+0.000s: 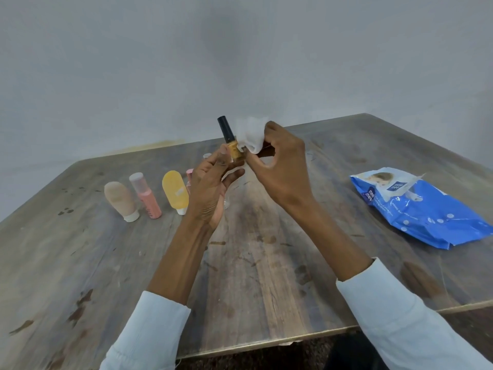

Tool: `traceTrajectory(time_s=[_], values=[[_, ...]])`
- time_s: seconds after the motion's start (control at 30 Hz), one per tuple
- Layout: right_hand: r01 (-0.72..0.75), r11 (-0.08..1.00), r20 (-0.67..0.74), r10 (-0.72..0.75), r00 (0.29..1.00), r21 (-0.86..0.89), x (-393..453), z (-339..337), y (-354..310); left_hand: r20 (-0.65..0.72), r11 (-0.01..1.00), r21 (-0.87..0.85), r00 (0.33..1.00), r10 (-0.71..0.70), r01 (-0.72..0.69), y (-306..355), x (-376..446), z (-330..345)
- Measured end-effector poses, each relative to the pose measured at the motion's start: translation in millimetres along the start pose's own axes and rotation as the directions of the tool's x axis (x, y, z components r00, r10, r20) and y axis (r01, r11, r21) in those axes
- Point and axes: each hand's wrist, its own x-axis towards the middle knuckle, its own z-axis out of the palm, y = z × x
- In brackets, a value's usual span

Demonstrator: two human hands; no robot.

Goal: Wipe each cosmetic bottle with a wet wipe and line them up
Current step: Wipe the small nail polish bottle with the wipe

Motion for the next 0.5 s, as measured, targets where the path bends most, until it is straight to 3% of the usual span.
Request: traceTrajectory(time_s=[0.17, 0.33, 0.5], values=[[0.124, 0.987, 0.107, -0.135, 0.985, 0.101, -3.7, 3.5, -15.8, -0.018, 0.997, -0.070, 0.999, 0.037, -0.038, 2.1, 0.9, -3.1], [-0.025, 0.998, -0.032, 0.027, 0.999, 0.058, 0.2, 1.8, -9.5, 0.018, 0.994, -0.110, 0.999, 0.029, -0.027, 6.1, -2.6, 3.1], [0.129, 0.989, 0.045, -0.133, 0.990, 0.077, -4.8, 5.4, -21.7, 0.013, 0.992, -0.120, 0.999, 0.038, -0.037, 5.1, 0.5, -3.1]])
